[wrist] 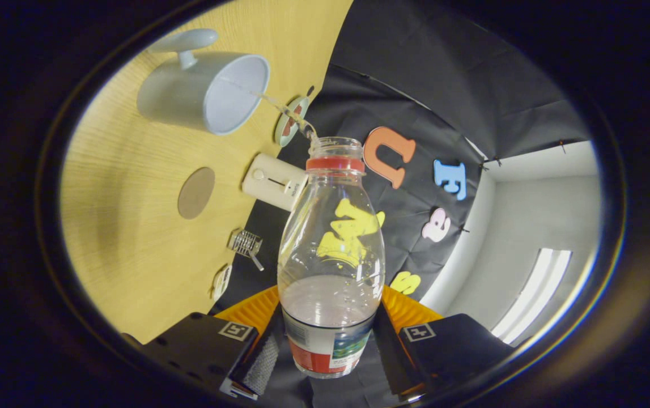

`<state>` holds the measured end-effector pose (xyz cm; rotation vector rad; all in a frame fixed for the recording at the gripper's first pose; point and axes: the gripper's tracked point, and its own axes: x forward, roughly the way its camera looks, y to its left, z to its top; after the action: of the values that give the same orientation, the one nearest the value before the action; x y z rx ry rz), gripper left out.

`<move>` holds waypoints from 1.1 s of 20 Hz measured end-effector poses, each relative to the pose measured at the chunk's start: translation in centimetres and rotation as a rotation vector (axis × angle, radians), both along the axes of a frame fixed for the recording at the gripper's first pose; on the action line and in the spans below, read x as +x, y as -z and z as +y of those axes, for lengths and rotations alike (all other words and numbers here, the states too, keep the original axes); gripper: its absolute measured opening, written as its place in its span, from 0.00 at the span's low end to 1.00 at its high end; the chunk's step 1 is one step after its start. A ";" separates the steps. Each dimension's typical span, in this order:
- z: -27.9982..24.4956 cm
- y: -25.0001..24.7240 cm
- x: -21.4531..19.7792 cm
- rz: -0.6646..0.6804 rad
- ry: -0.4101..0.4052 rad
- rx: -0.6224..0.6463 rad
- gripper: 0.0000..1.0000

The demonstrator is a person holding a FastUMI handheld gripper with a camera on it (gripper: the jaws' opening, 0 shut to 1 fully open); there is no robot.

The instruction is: Take the bottle from table, then pour the juice into the cup, finally place the bottle on the coaster

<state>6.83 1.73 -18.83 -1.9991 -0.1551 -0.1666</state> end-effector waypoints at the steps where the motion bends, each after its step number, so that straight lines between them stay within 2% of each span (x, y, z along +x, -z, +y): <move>1: 0.0 -0.2 0.2 -0.001 0.000 -0.007 0.81; 13: 1.1 -1.0 1.0 0.020 -0.028 -0.129 0.81; 22: 1.4 -3.0 1.1 -0.019 -0.036 -0.181 0.81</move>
<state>7.97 3.18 -15.79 -2.1742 -0.2248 -0.1535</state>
